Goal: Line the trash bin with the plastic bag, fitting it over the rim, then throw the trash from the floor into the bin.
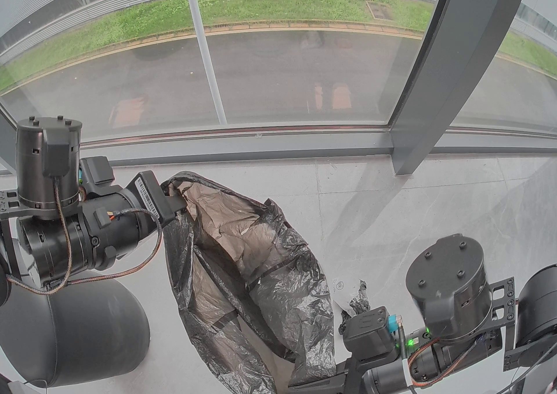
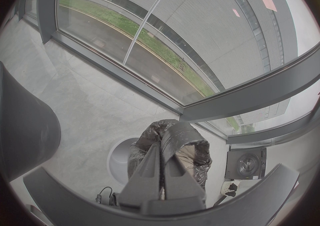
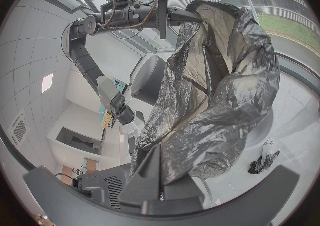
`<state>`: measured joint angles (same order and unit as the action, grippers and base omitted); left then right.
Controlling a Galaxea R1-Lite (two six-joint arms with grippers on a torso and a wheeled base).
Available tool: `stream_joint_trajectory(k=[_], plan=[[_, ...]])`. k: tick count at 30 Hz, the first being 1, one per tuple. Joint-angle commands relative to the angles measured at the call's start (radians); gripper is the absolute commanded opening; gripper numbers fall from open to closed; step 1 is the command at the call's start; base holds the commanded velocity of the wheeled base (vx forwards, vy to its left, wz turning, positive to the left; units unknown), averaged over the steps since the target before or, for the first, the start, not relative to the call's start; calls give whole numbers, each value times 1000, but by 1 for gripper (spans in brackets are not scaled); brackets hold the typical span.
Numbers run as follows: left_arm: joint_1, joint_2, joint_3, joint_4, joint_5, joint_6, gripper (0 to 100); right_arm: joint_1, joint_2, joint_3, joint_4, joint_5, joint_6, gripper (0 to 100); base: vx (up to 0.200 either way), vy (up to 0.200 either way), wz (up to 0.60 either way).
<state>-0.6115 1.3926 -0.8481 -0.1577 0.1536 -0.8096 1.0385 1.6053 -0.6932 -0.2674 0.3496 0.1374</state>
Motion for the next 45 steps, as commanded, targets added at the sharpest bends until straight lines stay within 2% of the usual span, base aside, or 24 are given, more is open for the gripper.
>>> stream_joint_trajectory(k=[1, 6, 12, 16, 21, 27, 45], plan=[[-1, -14, 17, -2, -6, -7, 0, 5, 13, 0, -7, 3, 1, 0, 0, 0, 0], [4, 6, 29, -13, -72, -45, 0, -40, 51, -2, -13, 3, 1, 0, 0, 0, 0], [32, 75, 24, -26, -101, -49, 0, -104, 107, 0, -29, 14, -1, 0, 0, 0, 0], [75, 148, 23, -71, -129, -49, 0, -155, 162, 4, -87, 54, -7, 0, 0, 0, 0], [121, 218, 20, -126, -172, -49, 0, -204, 251, -5, -173, 55, -7, 0, 0, 0, 0], [150, 287, 11, -157, -175, -46, 0, -224, 337, -23, -266, 57, -9, 0, 0, 0, 0], [164, 367, -12, -232, -175, -40, 0, -275, 475, -227, -259, 45, -41, 0, 0, 0, 0]])
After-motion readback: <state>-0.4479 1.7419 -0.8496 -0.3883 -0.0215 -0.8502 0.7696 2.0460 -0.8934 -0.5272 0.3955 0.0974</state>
